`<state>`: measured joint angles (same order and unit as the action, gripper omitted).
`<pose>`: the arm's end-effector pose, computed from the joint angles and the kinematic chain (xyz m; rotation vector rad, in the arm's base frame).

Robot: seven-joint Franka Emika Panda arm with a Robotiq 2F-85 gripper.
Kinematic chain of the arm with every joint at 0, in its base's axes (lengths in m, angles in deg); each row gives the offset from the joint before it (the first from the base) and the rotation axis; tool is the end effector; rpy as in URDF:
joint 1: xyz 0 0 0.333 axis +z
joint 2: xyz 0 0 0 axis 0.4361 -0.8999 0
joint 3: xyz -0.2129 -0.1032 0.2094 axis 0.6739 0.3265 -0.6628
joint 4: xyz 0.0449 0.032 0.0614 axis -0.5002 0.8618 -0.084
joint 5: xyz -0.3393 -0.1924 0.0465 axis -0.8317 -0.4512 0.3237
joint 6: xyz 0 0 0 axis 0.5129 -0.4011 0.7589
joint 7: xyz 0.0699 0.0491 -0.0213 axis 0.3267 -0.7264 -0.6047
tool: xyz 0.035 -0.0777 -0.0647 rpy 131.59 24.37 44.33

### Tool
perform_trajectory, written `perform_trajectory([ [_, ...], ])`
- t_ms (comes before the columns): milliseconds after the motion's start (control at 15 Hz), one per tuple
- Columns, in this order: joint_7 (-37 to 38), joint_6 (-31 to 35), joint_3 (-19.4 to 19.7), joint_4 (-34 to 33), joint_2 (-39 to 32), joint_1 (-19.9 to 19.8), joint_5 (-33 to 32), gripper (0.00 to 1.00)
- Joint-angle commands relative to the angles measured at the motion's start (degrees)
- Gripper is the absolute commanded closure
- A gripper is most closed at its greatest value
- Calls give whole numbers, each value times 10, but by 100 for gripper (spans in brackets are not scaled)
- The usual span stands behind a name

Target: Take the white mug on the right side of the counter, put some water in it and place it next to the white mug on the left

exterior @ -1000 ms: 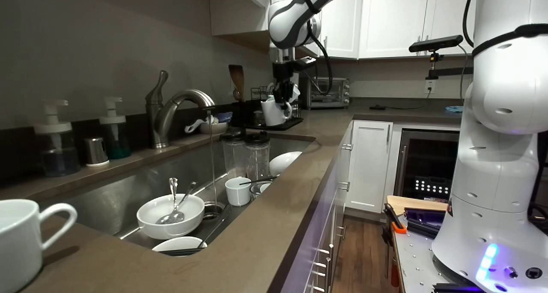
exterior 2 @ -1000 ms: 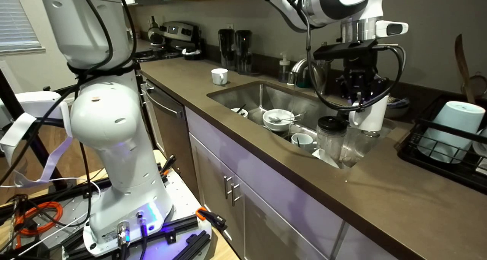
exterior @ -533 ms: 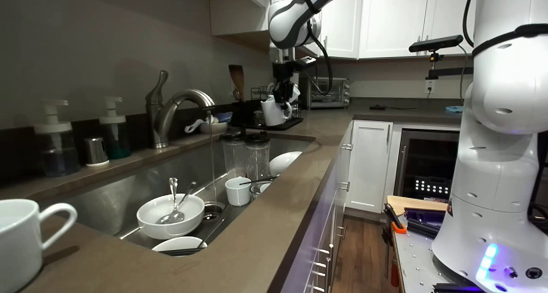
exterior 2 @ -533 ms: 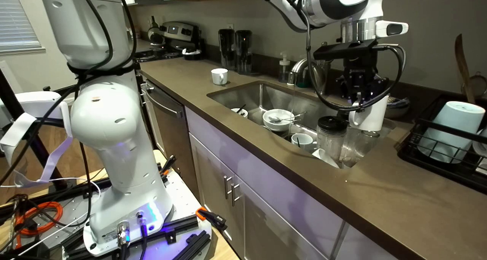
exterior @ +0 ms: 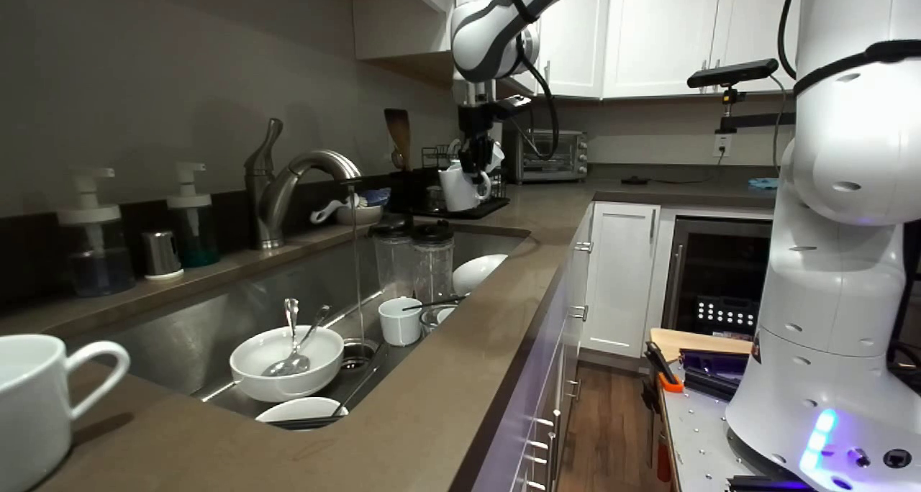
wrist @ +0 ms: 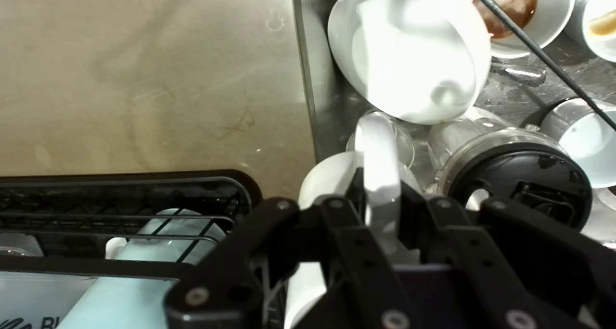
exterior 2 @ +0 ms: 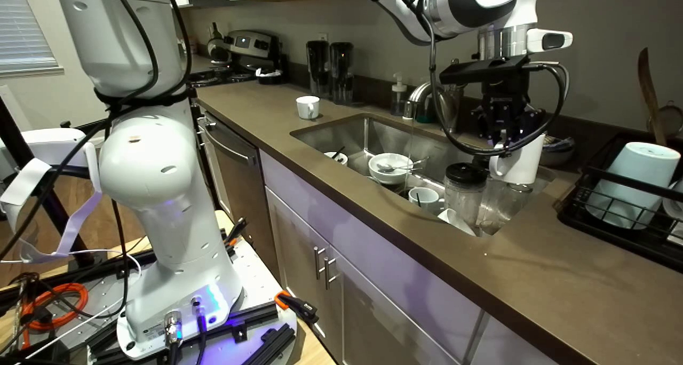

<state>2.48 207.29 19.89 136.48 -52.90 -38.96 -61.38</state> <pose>0.5207 -0.2670 0.4402 2.8907 -0.2133 0.0730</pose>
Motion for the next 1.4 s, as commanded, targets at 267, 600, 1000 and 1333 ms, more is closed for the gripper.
perform_trajectory([
  [267,0,-1,-1,-1,0,-2,0,90],
  [600,0,-1,-1,-1,0,-2,0,90],
  [1000,1,-3,-7,-2,-5,4,-6,95],
  [1333,0,-2,-13,-1,-16,7,0,90],
])
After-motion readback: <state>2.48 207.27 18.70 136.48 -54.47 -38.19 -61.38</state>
